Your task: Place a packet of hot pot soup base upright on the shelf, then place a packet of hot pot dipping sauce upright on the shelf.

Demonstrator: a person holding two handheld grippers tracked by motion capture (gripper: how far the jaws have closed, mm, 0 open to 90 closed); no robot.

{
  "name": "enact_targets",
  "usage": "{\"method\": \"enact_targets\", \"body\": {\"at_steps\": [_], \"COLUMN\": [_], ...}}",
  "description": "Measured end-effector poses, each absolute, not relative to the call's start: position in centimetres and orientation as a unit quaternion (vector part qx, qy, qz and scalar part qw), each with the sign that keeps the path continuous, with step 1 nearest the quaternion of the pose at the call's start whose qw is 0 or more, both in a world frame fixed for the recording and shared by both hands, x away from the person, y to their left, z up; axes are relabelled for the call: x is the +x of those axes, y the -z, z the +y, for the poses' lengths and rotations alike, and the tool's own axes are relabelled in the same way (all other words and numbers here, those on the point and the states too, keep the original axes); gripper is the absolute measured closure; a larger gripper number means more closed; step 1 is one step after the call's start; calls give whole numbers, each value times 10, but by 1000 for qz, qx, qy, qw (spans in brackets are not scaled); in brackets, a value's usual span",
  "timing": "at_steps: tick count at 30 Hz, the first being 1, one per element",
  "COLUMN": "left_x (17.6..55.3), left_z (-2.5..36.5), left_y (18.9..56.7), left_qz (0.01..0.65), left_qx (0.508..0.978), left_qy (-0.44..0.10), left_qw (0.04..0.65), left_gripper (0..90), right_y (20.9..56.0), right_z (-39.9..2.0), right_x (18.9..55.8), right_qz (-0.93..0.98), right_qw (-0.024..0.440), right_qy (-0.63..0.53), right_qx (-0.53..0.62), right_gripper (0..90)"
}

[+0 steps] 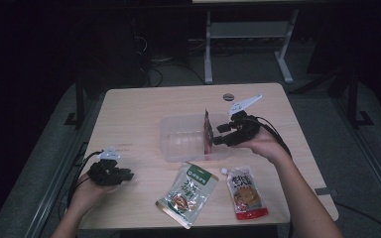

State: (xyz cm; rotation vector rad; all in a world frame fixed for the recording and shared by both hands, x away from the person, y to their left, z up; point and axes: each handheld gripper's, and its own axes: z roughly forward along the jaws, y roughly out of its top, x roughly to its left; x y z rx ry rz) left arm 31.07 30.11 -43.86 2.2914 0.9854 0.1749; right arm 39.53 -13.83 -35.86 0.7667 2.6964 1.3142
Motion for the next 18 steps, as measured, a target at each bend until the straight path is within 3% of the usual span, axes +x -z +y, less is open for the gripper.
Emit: {"method": "enact_targets", "body": {"at_steps": [6, 18], "left_x": [310, 306], "left_z": [302, 298], "left_y": [439, 437], "left_qz": [375, 370], "left_qx": [867, 868], "left_qy": [-60, -59], "left_qw": [322, 325], "left_gripper": [565, 495], "right_y": [361, 365], "right_z": [-151, -170], "right_x": [376, 342], "right_qz": [868, 854], "right_qw": [66, 96], "right_qy": [-420, -429], "right_qx": [257, 278], "right_gripper": [286, 249]}}
